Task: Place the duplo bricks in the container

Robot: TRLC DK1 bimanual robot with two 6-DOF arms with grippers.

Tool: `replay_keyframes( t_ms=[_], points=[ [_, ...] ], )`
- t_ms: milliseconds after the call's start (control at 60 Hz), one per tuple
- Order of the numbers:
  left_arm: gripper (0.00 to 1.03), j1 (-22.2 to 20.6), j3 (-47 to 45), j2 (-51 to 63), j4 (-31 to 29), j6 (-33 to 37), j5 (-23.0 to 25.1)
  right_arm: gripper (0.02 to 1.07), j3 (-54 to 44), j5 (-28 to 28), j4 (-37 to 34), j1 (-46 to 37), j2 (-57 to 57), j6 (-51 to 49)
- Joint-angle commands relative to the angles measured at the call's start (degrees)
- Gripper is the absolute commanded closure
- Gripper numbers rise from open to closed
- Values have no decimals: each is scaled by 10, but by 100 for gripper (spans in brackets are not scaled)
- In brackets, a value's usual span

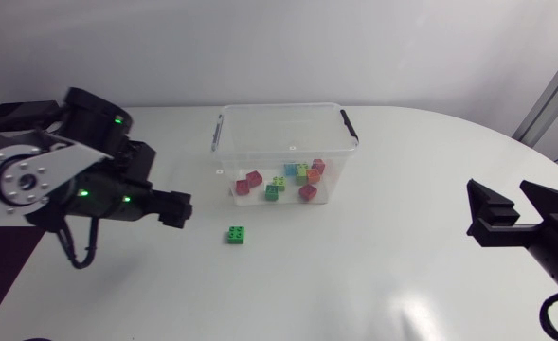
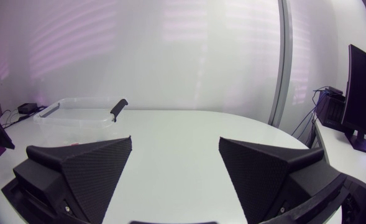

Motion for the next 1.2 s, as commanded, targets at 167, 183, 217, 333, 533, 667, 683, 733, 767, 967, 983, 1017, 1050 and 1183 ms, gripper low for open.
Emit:
replay_keyframes(
  t_ms=[167,183,217,333,533,667,683,733,767,967,983,1017,1050,1183],
  points=[
    [19,-90,98,172,-2,-49,-4,6,-46,6,-18,-2,-59,10],
    [19,-92,103,181,-3,-51,-5,6,-47,6,-18,-2,-61,10],
    [19,-103,114,199,-3,-58,-9,6,-47,6,-19,-2,-62,9],
    [19,-120,149,254,-5,-74,-14,6,-46,6,-22,-2,-62,9],
    [22,-133,171,314,1,-92,-43,6,-48,5,-24,-2,-62,8],
    [27,-132,177,334,2,-96,-60,6,-49,5,-24,-1,-62,8],
    [27,-131,177,337,2,-98,-61,6,-49,5,-24,0,-62,8],
    [27,-132,177,343,4,-100,-65,6,-49,5,-24,1,-62,9],
    [27,-133,176,347,7,-100,-66,6,-49,5,-24,1,-62,9],
    [48,-153,172,364,23,-103,-71,6,-50,6,-24,2,-62,8],
    [49,-155,171,364,24,-103,-71,6,-50,6,-24,1,-62,9],
    [55,-160,166,364,27,-103,-72,6,-50,6,-24,0,-62,8],
    [62,-164,161,364,31,-103,-72,6,-49,6,-24,0,-62,8],
    [76,-179,143,362,38,-96,-72,6,-50,6,-24,1,-64,8]
  ],
)
